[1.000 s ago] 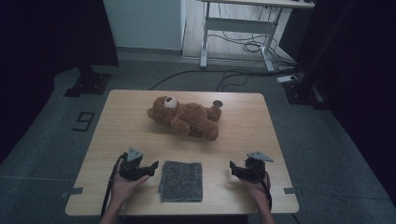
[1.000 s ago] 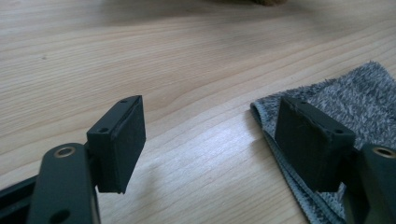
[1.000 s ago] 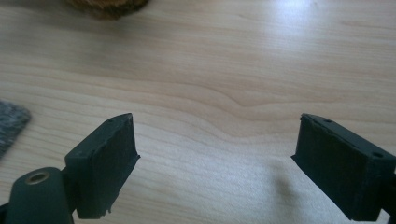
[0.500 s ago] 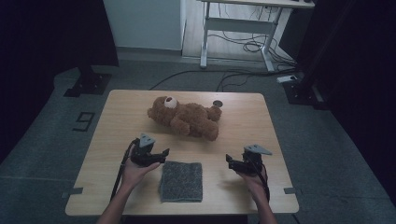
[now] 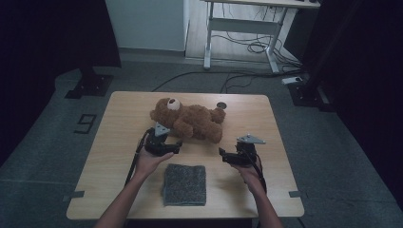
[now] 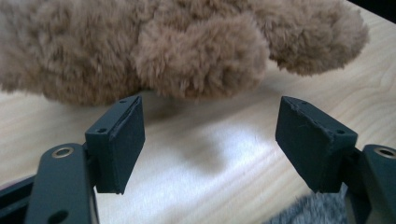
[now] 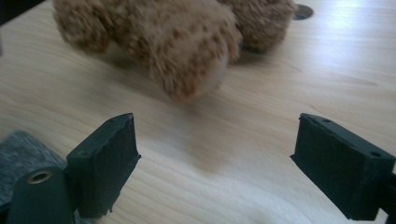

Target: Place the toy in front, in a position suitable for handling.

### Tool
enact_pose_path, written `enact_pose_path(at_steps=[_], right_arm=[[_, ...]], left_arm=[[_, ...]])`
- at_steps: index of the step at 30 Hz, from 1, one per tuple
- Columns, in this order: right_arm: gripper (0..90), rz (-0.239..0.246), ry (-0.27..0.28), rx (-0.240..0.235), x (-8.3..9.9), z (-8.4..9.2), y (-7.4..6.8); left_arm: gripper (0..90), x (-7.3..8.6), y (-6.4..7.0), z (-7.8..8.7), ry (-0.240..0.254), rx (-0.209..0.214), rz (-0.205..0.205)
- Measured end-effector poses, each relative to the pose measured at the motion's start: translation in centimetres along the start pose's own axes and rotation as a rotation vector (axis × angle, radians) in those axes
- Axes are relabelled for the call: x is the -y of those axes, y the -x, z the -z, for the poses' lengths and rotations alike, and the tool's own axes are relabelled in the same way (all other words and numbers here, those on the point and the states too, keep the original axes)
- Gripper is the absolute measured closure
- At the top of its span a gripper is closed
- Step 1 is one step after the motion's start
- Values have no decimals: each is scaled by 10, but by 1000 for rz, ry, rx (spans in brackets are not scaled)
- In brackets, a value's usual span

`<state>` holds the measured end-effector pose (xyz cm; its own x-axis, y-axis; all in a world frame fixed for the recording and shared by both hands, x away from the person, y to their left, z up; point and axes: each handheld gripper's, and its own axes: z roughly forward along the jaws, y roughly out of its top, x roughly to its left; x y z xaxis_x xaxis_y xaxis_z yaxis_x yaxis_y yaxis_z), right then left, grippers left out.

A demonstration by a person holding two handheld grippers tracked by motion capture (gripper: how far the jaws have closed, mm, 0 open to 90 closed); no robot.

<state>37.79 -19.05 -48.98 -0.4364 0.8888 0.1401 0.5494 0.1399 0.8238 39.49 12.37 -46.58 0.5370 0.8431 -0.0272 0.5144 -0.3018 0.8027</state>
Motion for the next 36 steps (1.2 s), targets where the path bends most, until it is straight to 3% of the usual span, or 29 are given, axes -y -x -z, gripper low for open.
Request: enact_pose_path(at_steps=[4, 7, 17, 26, 30, 36], right_arm=[[136, 7, -3, -15, -13, -3, -3], [136, 4, 4, -29, -23, -7, -4], [136, -14, -16, -54, -27, -28, 1], [136, -26, -11, -74, -29, -44, 3], [140, -29, -23, -75, -33, -53, 4], [192, -34, -38, -86, -32, -71, 6]], left_arm=[[232, -6, 0, -8, -13, -15, -11], [227, -7, -2, -12, -4, -17, 9], [153, -11, 4, -36, -20, -5, -21], [146, -19, 9, -58, -55, -20, -14], [179, -20, 6, -68, -63, -36, 6], [340, -18, 1, -69, -52, -34, 31]])
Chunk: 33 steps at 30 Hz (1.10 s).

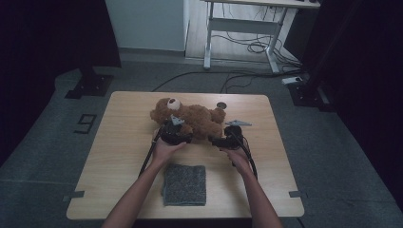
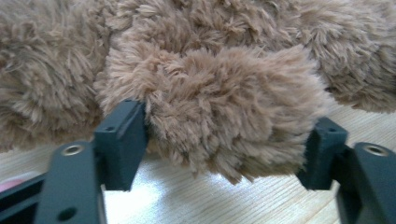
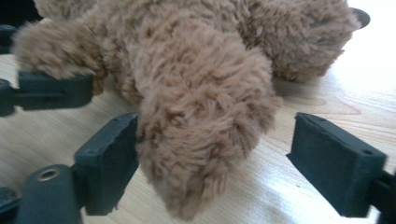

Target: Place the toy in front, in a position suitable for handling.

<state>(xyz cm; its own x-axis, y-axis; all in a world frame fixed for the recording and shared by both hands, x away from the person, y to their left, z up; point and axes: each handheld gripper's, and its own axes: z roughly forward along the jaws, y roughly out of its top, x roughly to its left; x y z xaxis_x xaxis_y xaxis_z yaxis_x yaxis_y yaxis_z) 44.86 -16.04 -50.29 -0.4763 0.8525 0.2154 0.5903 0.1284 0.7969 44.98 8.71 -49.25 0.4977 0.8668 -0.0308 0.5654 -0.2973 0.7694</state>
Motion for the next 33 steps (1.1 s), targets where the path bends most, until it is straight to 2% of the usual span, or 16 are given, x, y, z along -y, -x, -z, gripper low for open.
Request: enact_pose_path(at_steps=[2, 6, 8, 10, 13, 15, 17, 22, 26, 28, 30, 33], right_arm=[[267, 18, 3, 6, 2, -5, 0], [379, 28, 18, -10, 2, -10, -2], [419, 46, 6, 1, 2, -14, -3], [467, 41, -8, -4, 2, -18, 0], [549, 14, -10, -17, 3, -20, 6], [592, 20, -12, -24, 3, -20, 8], [635, 25, -9, -9, 2, -19, 9], [668, 25, 8, 7, 1, -18, 9], [690, 30, 43, 39, -2, -13, 8], [695, 33, 78, 53, -6, -8, 7], [701, 42, 127, 92, -10, 2, 4], [701, 49, 184, 73, -14, 18, 0]], left_arm=[[375, 0, -2, 2, 2, 4, 9], [492, 0, -10, 3, -10, 53, 42], [537, 1, -14, 3, -9, 69, 53], [585, 2, -18, 4, 2, 88, 67], [642, 2, -20, 6, 14, 103, 61], [674, 3, -22, 7, 23, 124, 59], [706, 4, -24, 9, 45, 142, 61], [730, 2, -26, 19, 86, 153, 63], [745, -4, -24, 30, 121, 172, 62], [749, -8, -22, 39, 148, 191, 60], [750, -12, -18, 50, 180, 213, 49], [750, -13, -12, 66, 216, 243, 28]])
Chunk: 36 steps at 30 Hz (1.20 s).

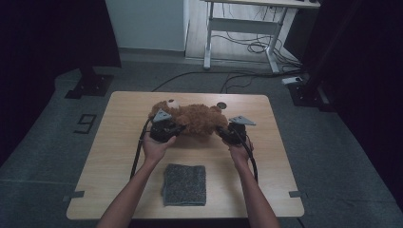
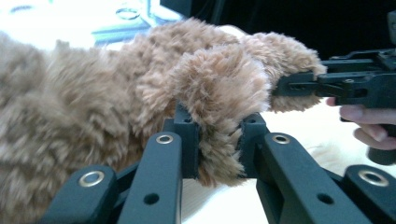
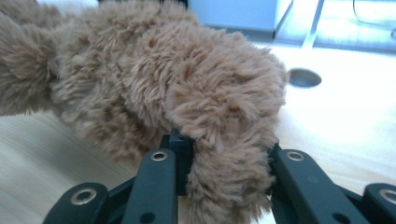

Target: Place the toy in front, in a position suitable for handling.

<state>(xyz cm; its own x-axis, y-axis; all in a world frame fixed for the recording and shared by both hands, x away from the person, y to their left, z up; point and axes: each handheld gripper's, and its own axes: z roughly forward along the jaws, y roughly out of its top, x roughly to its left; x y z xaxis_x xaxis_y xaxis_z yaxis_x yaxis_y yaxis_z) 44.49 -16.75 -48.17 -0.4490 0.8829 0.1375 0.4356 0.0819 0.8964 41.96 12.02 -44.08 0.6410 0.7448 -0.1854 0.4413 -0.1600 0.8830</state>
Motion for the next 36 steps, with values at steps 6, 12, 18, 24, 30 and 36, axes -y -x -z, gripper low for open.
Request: enact_pose_path(at_steps=[6, 12, 18, 24, 30, 36], right_arm=[[699, 11, 55, -28, 0, 34, -2], [690, 4, 33, -29, 32, 48, 0], [674, -71, 17, -62, 55, 45, 13], [652, -91, 40, -101, 71, 52, 10], [647, -59, 39, -110, 73, 59, 7], [646, -68, 41, -124, 77, 59, 9]], left_arm=[[749, 11, 16, 15, 7, 73, 0], [741, 35, 26, 7, -55, 97, -7], [732, 52, 29, 2, -82, 130, 8], [634, 60, 31, 5, -115, 146, 17], [319, 75, 23, 11, -258, 128, 86], [199, 83, 12, 7, -357, 161, 155]])
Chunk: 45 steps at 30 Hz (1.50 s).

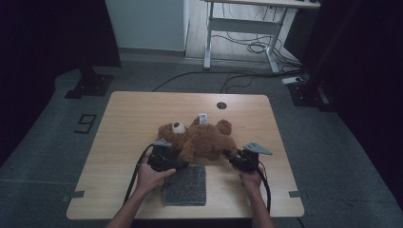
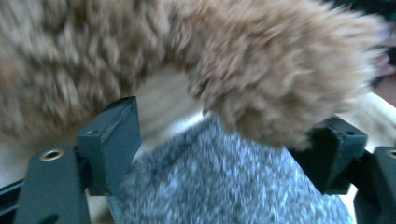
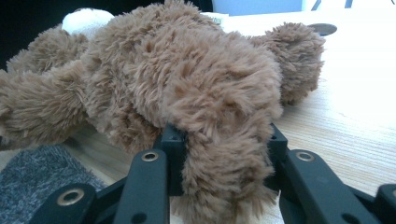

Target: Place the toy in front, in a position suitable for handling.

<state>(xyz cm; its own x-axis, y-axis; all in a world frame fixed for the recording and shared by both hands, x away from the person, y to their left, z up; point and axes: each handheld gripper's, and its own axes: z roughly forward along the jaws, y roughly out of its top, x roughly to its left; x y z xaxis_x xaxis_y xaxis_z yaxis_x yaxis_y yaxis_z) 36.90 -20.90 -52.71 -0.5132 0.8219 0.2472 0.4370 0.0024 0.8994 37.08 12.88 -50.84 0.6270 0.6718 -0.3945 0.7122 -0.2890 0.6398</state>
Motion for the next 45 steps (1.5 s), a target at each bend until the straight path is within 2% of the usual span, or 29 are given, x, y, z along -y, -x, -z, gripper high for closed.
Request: enact_pose_path(at_steps=[2, 4, 7, 9, 12, 13, 15, 19, 27, 29, 31, 32, 35, 36, 38, 39, 43, 44, 45], right_arm=[[645, 4, 0, 1, 0, 0, 0], [643, 8, -1, 1, 1, 0, 0], [641, 9, -1, 1, 2, 0, 0], [640, 9, -4, 0, 2, 0, 1], [637, 11, -5, 2, 2, 1, 0], [637, 11, -5, 2, 2, 1, 0], [635, 9, -7, 3, 2, 1, 0], [634, 9, -11, 3, 3, 1, 0], [631, 7, -13, 3, 3, 1, 0], [631, 7, -13, 3, 3, 1, 0], [631, 6, -13, 3, 3, 1, 0], [630, 5, -14, 3, 3, 0, 0], [629, 7, -15, 3, 3, 0, 1], [628, 8, -16, 3, 3, 0, 1], [625, 9, -17, 4, 4, 0, 1], [625, 10, -18, 3, 4, 0, 1], [622, 4, -20, 2, 4, -1, 2], [622, 3, -20, 4, 4, -2, 2], [622, 3, -20, 4, 4, -2, 2]], left_arm=[[222, 2, -2, 0, -12, 5, 1], [248, 4, -2, -1, -23, -12, -17], [256, 9, -3, -3, -37, -48, -42], [257, 12, -3, -5, -53, -59, -46], [291, 16, -4, -9, -83, -115, -54], [291, 18, -5, -11, -87, -118, -53], [275, 21, -5, -11, -72, -109, -60], [259, 25, -4, -10, -65, -116, -84], [206, 33, 0, -13, -45, -130, -150], [195, 33, 0, -13, -44, -127, -152], [197, 33, -2, -12, -40, -115, -134], [226, 32, -4, -11, -40, -112, -115], [251, 31, -5, -9, -42, -110, -108], [256, 30, -5, -7, -40, -122, -103], [285, 30, -2, -1, -12, -169, -109], [298, 30, 1, 3, 5, -176, -115], [278, 35, 16, 17, 36, -141, -153], [268, 39, 23, 21, 39, -125, -171], [265, 39, 23, 21, 39, -125, -171]])
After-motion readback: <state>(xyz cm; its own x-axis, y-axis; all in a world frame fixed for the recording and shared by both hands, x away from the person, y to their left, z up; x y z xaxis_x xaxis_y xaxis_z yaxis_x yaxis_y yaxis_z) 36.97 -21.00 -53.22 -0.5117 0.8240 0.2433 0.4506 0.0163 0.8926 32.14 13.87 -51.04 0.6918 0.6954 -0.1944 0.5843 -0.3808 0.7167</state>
